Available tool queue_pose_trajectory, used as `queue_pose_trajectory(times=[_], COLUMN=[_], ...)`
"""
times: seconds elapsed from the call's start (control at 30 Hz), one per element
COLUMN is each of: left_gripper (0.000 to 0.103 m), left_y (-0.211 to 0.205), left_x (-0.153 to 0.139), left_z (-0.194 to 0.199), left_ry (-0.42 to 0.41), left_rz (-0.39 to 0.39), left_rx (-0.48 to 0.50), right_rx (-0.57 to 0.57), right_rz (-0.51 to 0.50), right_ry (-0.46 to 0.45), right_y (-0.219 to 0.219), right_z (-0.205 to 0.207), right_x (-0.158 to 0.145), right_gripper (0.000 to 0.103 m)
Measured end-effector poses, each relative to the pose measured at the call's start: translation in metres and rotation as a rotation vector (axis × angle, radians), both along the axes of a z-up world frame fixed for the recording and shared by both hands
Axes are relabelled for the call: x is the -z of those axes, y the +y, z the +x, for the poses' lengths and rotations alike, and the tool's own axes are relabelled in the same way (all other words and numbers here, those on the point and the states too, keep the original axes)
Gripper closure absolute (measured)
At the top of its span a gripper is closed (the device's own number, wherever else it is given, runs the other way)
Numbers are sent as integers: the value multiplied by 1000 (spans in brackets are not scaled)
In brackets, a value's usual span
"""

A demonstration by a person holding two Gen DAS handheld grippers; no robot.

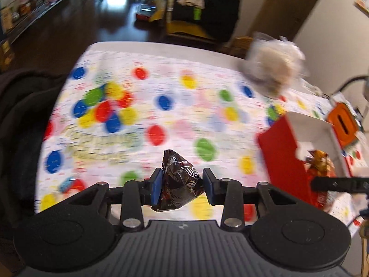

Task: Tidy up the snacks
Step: 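Carry the M&M's packet and red-and-brown bag over the red box with both tools, then release the M&M's packet with the left tool while the right tool releases the red bag into the box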

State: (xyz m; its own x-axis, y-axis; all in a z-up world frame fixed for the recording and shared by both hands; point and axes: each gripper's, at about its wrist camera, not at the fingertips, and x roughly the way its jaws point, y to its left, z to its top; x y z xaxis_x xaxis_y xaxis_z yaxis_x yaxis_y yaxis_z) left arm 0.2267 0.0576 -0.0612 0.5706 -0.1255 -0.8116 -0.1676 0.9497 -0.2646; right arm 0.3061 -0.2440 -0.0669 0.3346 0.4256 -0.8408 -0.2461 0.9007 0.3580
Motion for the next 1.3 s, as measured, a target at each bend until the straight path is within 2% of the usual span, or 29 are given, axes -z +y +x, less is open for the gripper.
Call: queue_pose_trajectory(times=[0.27,0.67,0.97,1.3], left_gripper=[67,66,66,66], left_y=[-104,-225,-272,-297], left_x=[-17,-11,1,31], left_z=[24,71,113,163], left_ry=[-26,13,60,174], left_rz=[-1,24,64,158], left_rx=[154,306,327,316], right_rx=[65,110,53,-25], right_rz=[-11,-98,-156,-239], right_ry=[-25,-26,-16,25], right_y=[-72,-153,-167,-152], right_z=[23,71,112,152], right_x=[-1,13,26,51], right_gripper=[31,31,31,31])
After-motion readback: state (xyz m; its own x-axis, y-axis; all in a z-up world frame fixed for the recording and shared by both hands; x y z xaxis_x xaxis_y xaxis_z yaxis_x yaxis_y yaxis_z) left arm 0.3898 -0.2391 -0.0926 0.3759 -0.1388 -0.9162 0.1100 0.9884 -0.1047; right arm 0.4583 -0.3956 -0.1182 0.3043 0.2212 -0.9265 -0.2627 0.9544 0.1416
